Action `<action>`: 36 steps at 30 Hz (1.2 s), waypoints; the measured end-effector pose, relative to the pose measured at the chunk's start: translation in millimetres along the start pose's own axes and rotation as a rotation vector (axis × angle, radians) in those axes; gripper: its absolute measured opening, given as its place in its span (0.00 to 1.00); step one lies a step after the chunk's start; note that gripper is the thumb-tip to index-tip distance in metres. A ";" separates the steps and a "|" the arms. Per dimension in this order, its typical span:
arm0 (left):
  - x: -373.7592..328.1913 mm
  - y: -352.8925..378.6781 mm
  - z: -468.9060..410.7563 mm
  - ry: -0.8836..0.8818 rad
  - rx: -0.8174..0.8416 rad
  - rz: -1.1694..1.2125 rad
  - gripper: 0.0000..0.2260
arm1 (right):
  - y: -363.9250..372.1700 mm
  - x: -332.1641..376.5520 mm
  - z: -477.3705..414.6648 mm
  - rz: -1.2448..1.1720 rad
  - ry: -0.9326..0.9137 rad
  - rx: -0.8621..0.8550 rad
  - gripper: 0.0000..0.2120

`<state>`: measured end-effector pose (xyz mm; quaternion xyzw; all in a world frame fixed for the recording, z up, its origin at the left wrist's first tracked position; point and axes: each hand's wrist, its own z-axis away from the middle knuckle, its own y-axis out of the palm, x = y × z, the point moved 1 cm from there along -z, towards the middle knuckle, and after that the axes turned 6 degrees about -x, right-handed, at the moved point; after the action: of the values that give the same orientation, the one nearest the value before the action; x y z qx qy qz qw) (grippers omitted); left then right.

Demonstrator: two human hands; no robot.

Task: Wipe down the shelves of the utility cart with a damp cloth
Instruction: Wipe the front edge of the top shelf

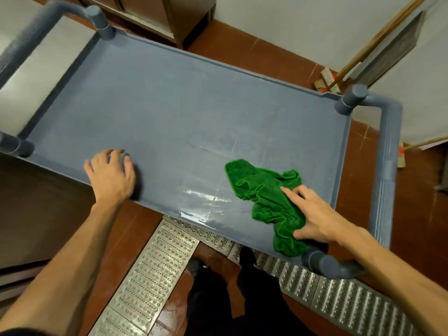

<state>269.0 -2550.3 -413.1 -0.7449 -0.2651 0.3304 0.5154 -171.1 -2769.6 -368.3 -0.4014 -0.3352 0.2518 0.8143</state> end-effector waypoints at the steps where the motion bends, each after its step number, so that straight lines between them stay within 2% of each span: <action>1: 6.2 3.1 -1.8 0.018 0.006 0.005 0.19 | 0.9 2.0 0.1 0.010 0.000 -0.002 0.56; 6: 7.9 13.8 7.9 -0.052 -0.070 0.088 0.18 | 5.3 12.7 -2.8 0.047 0.005 -0.010 0.54; 12: 9.2 13.0 8.2 -0.026 -0.112 0.122 0.19 | 9.3 44.2 -15.6 0.139 -0.010 0.013 0.52; 16: 8.8 15.4 9.7 -0.024 -0.096 0.104 0.19 | 12.5 78.6 -33.2 0.175 -0.098 0.044 0.51; 21: 10.4 16.6 8.5 -0.037 -0.058 0.075 0.21 | 26.0 131.0 -57.5 0.150 -0.127 0.069 0.58; 26: 8.1 13.9 7.5 -0.054 -0.030 0.074 0.22 | 18.0 147.9 -73.1 0.165 -0.141 0.078 0.58; 36: 6.9 13.4 7.8 -0.065 0.006 0.066 0.22 | 25.4 200.5 -109.5 0.034 -0.113 -0.019 0.58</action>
<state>268.2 -2545.0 -429.2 -0.7406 -0.2561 0.3719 0.4976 37.2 -2672.6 -369.9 -0.3998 -0.3762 0.2850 0.7858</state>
